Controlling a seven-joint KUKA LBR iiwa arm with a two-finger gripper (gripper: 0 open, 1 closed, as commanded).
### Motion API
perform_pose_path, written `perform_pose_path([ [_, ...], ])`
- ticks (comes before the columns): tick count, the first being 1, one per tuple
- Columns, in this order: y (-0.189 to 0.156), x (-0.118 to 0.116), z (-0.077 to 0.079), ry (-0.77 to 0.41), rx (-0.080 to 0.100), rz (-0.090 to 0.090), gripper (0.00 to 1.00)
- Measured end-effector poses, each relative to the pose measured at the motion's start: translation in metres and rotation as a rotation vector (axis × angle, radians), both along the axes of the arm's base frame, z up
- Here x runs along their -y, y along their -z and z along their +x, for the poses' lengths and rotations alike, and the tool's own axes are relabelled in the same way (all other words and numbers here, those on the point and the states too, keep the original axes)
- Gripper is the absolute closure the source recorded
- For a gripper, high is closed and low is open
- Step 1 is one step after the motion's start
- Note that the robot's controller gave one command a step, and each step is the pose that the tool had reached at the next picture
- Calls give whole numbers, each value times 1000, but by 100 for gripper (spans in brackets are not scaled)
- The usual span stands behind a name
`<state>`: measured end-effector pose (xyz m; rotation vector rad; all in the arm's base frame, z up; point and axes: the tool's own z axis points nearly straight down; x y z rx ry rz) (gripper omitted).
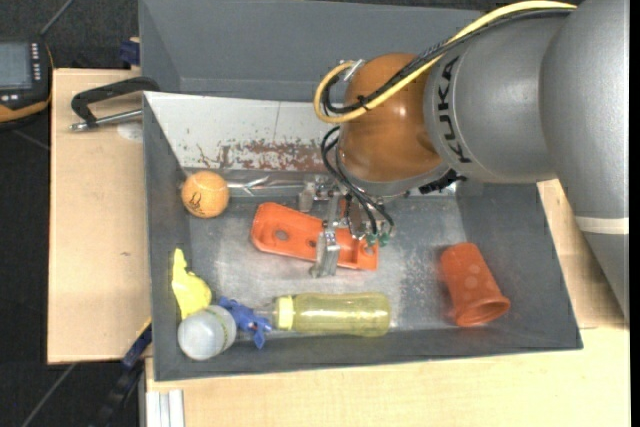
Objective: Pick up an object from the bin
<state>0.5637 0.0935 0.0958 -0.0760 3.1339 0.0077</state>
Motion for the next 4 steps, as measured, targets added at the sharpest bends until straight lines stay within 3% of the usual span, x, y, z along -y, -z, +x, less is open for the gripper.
perform_pose_path([
  [1, 24, -13, 36, -296, 4, -1, 100],
  [4, 11, -14, 29, -325, 5, 0, 100],
])
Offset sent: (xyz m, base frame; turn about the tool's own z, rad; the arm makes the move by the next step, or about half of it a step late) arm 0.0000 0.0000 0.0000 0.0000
